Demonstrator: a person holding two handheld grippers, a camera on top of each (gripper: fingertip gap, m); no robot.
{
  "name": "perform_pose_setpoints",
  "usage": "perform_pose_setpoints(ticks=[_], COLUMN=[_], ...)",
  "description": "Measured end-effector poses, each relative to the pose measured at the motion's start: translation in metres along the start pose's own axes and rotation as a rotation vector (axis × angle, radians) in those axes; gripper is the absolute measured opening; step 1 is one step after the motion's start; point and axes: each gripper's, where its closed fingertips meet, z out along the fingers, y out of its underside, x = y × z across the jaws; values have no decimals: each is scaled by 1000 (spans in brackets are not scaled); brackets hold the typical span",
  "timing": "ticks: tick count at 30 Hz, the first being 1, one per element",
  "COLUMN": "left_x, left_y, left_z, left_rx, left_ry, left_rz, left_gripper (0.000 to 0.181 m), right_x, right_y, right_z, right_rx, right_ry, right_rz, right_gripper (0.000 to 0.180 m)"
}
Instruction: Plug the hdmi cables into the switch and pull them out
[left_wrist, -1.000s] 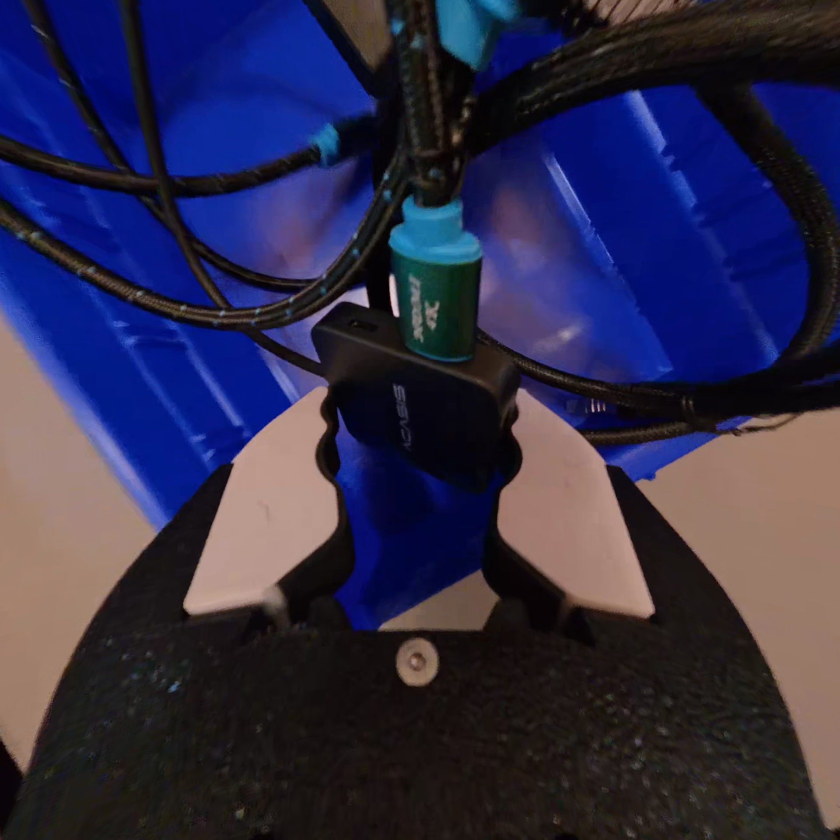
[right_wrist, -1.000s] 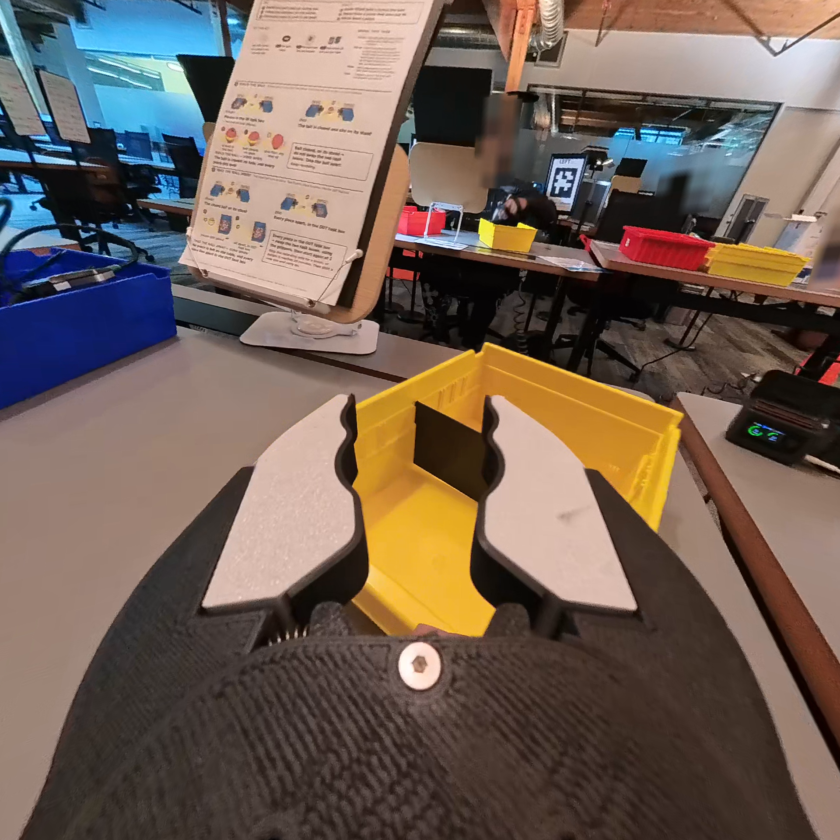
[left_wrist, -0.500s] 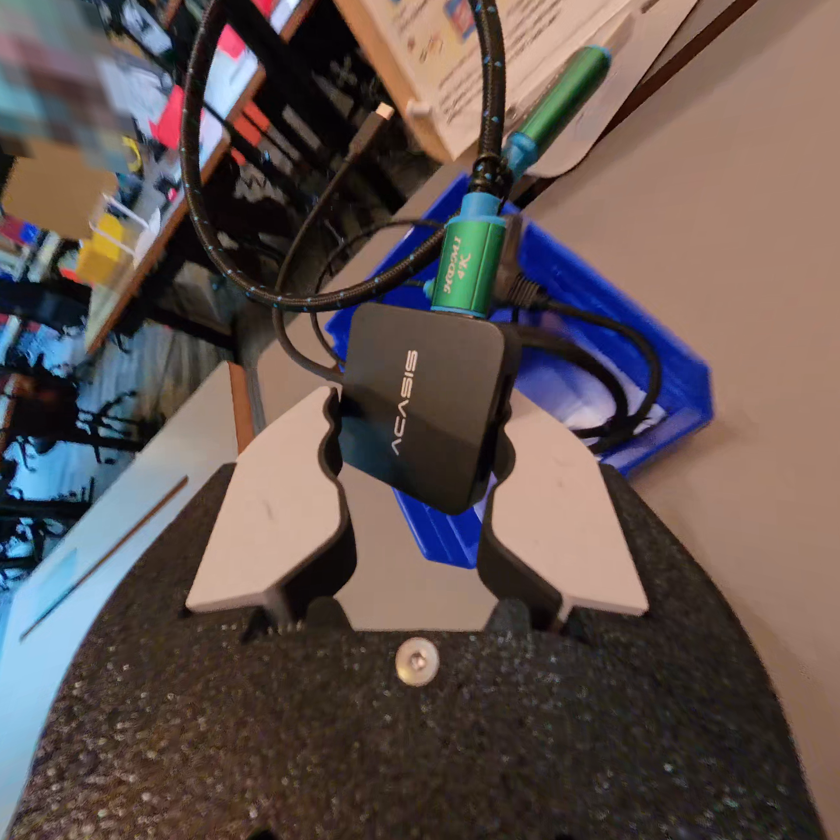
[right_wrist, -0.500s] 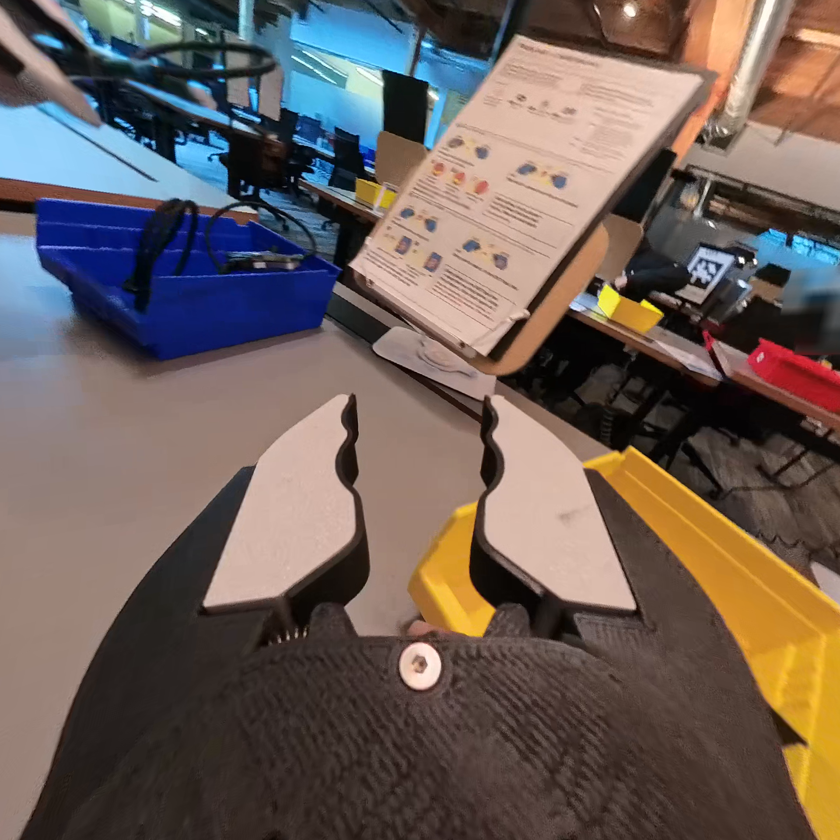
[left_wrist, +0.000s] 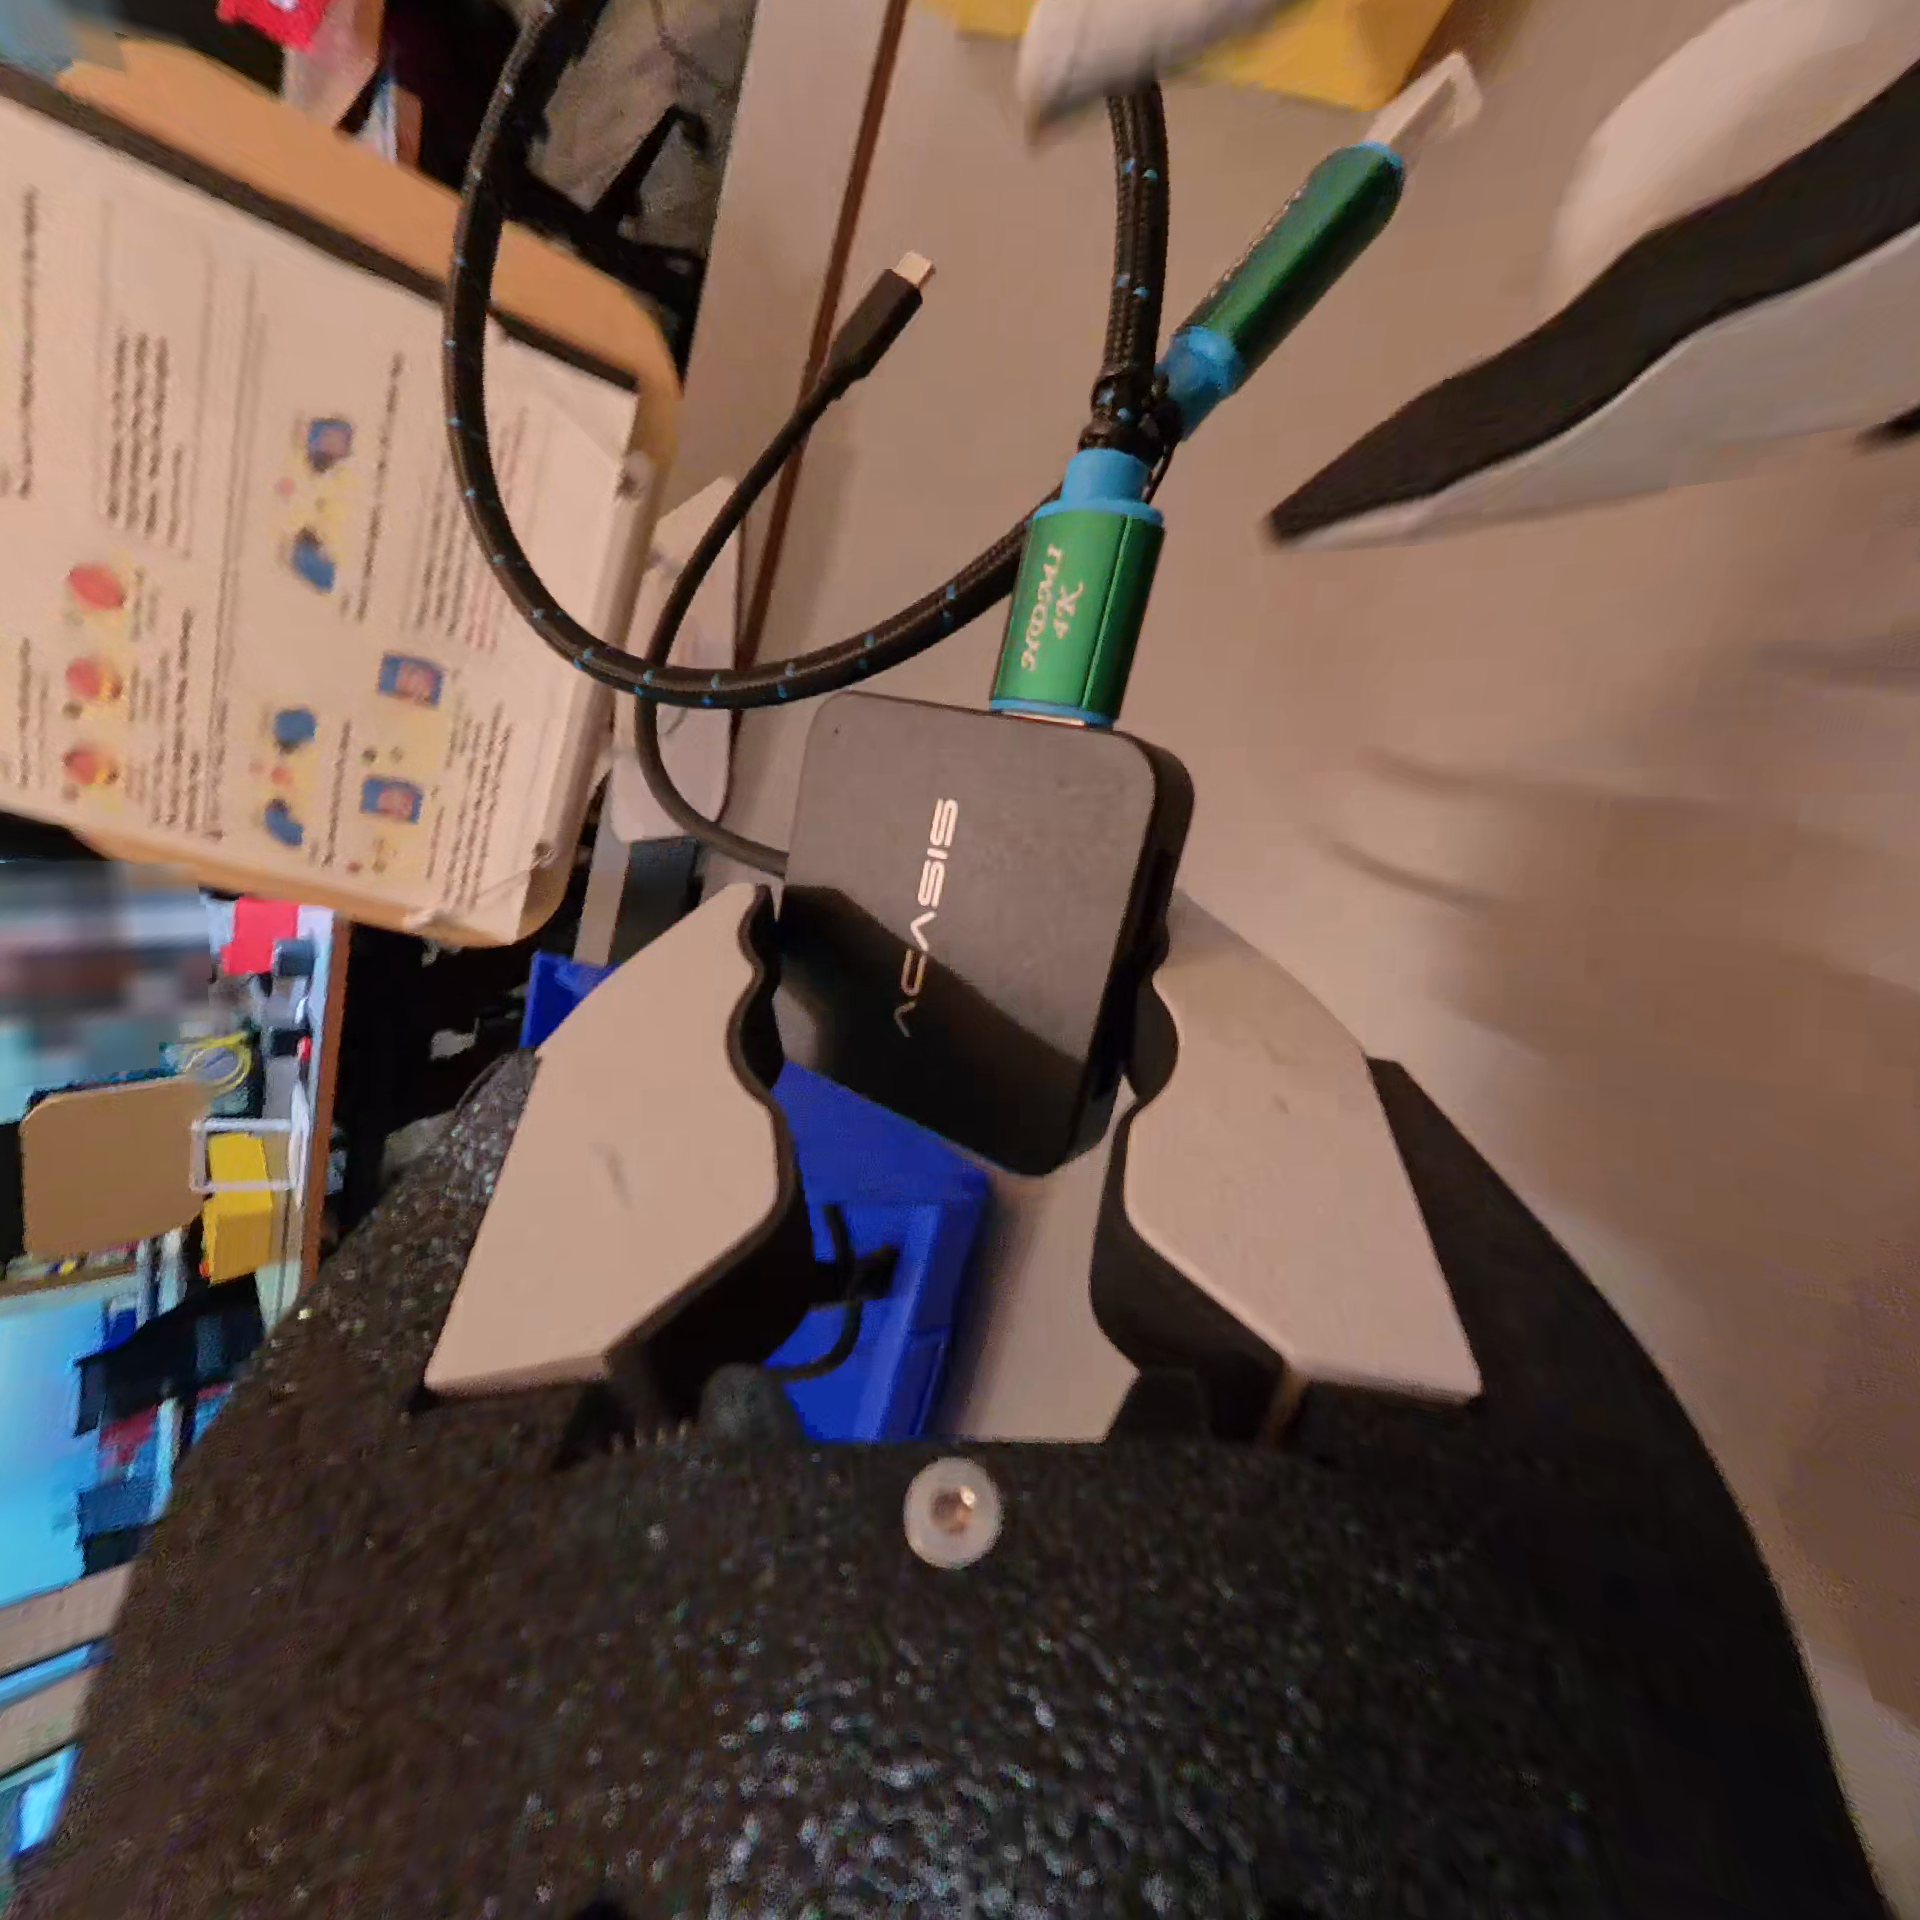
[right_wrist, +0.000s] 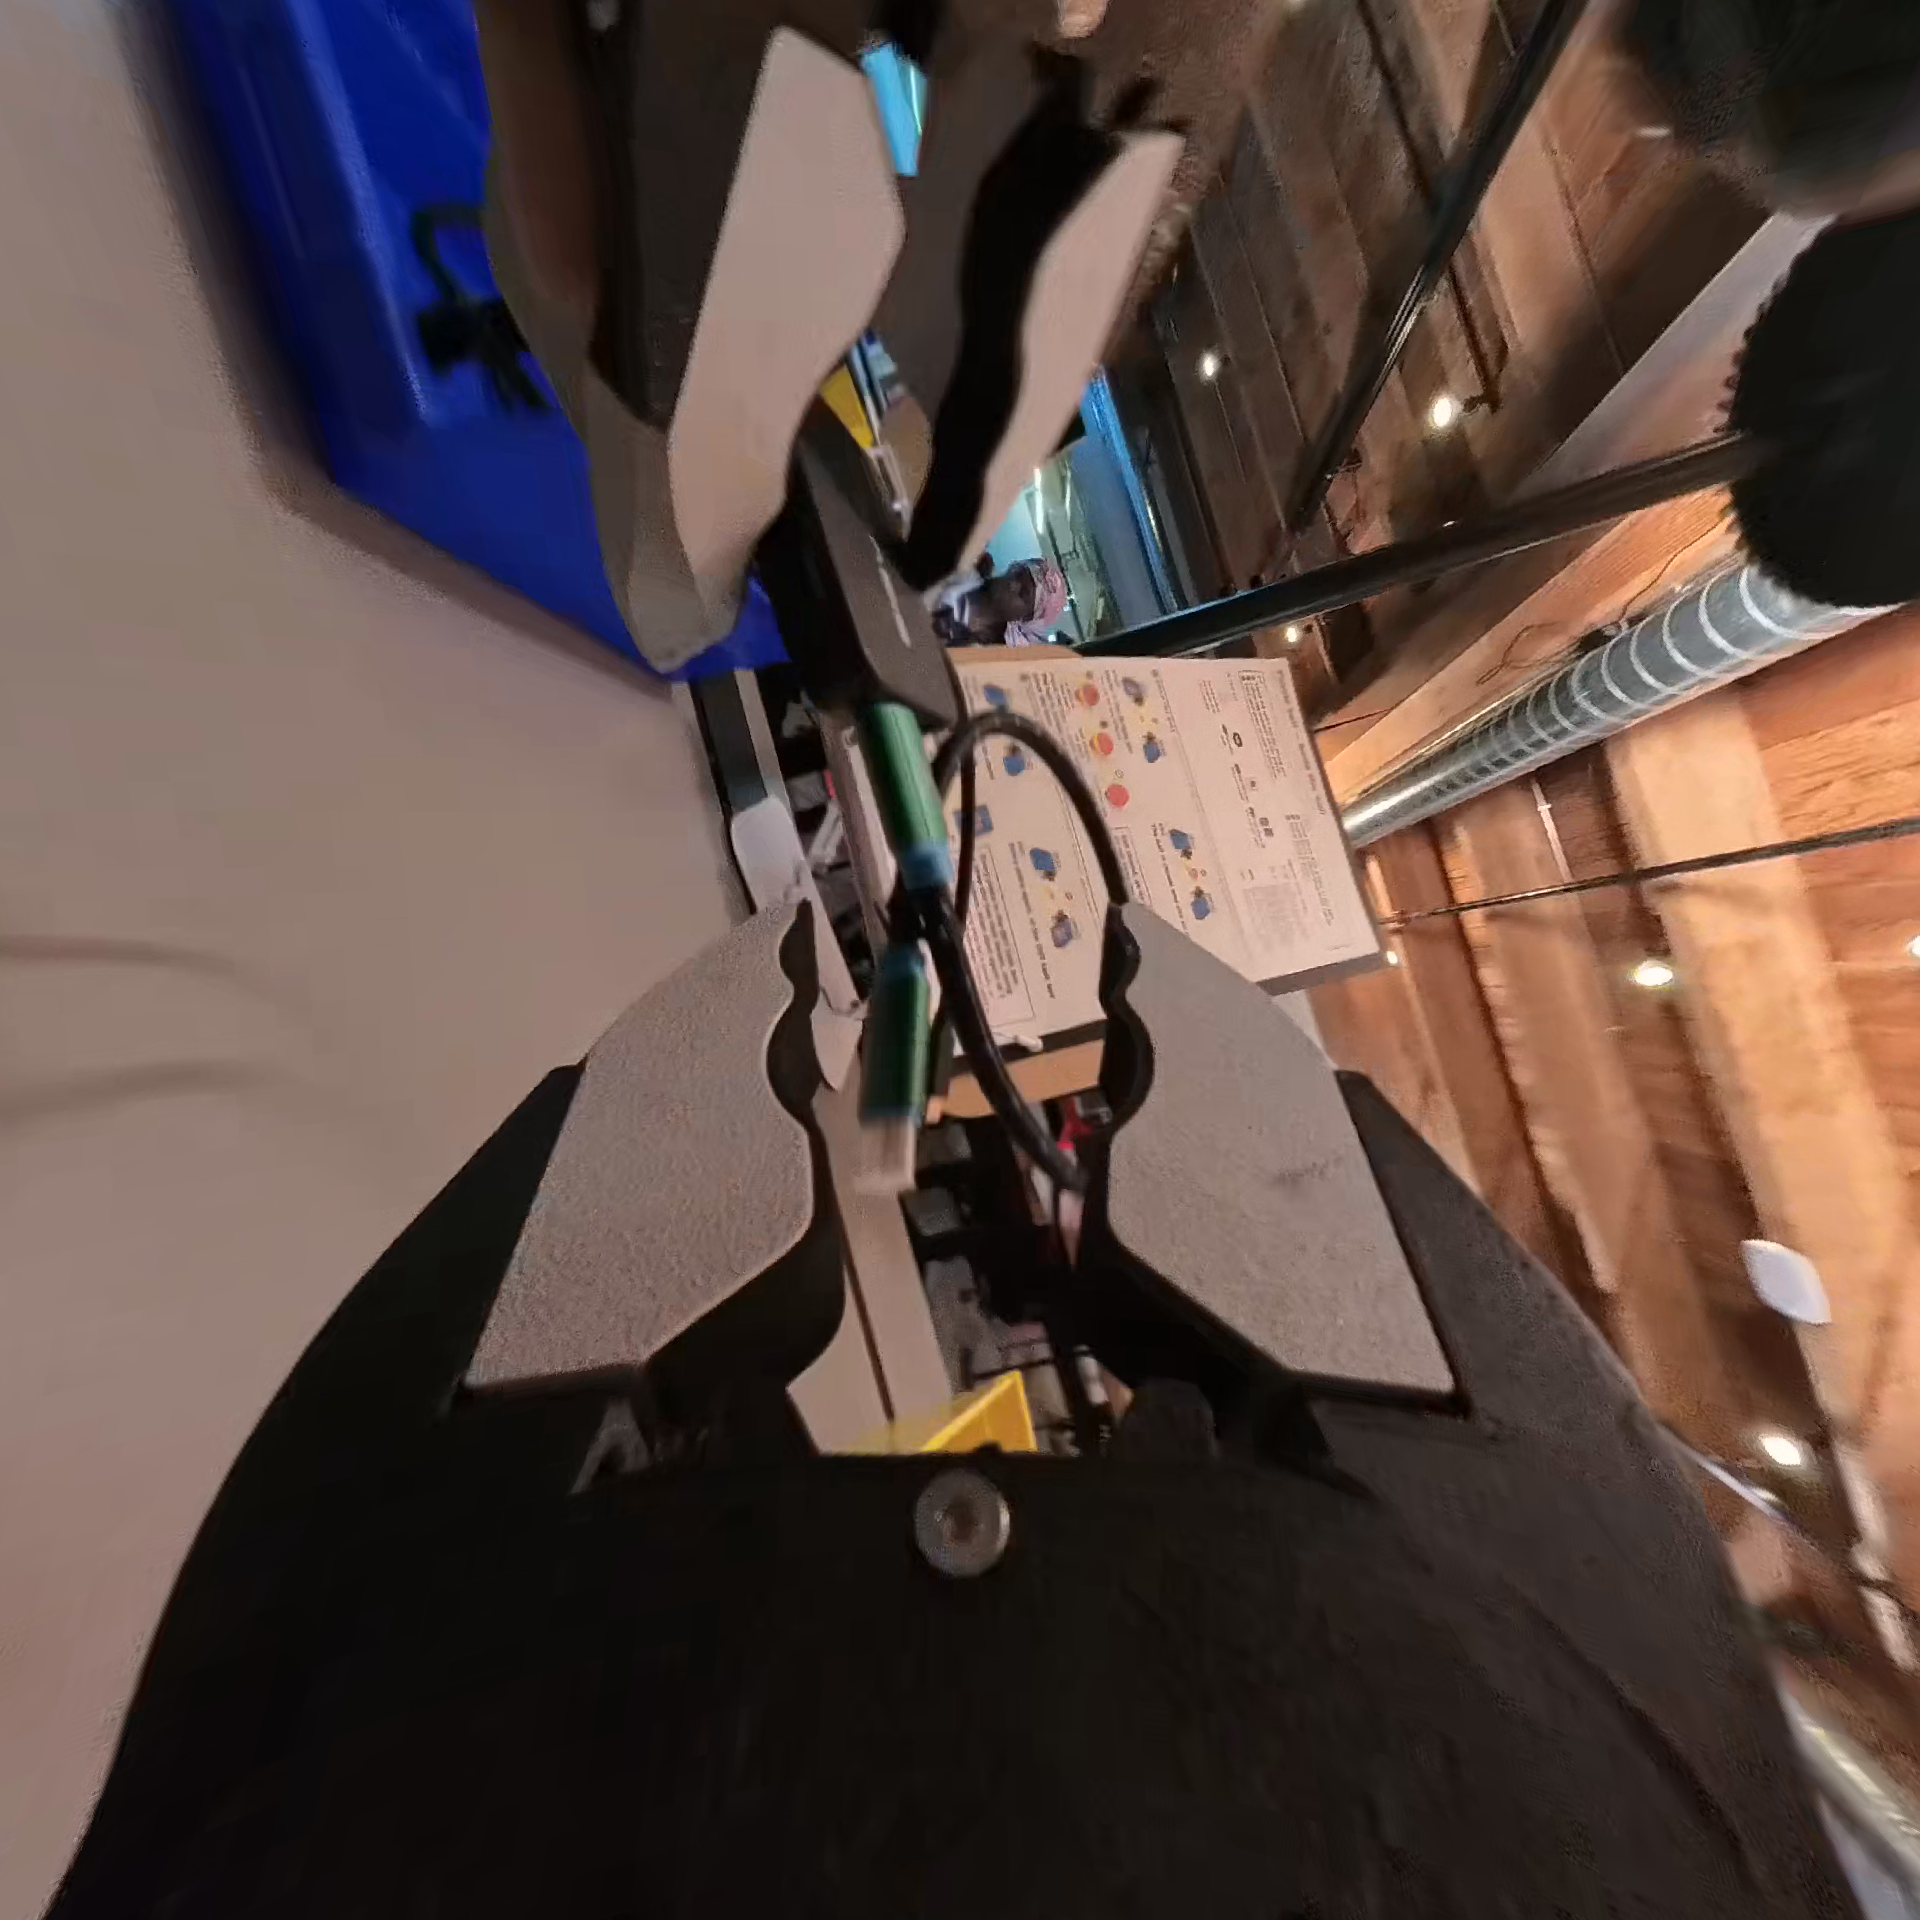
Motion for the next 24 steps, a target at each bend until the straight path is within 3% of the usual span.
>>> perform_pose_setpoints(ticks=[3,5,6,12,19,22,24], left_x=[20,29,29,23,18,29,36], left_y=[-20,-29,-31,-47,-48,-43,-39], left_z=[3,3,4,-12,-41,-42,-39], left_rx=[50,81,84,285,604,639,628], left_ry=[61,90,80,110,379,466,498], left_rz=[2,4,7,-61,-437,-447,-425], left_gripper=[64,64,64,67,80,84,86], right_x=[-13,-9,-9,-1,14,14,1], right_y=[4,8,10,9,11,1,-6], right_z=[1,1,1,-5,-16,-20,-19], right_rx=[2,-19,-27,58,86,144,175], right_ry=[-18,25,30,142,209,213,124], right_rz=[-77,-101,-125,-116,-227,-243,-297], right_gripper=[44,16,14,11,12,11,11])
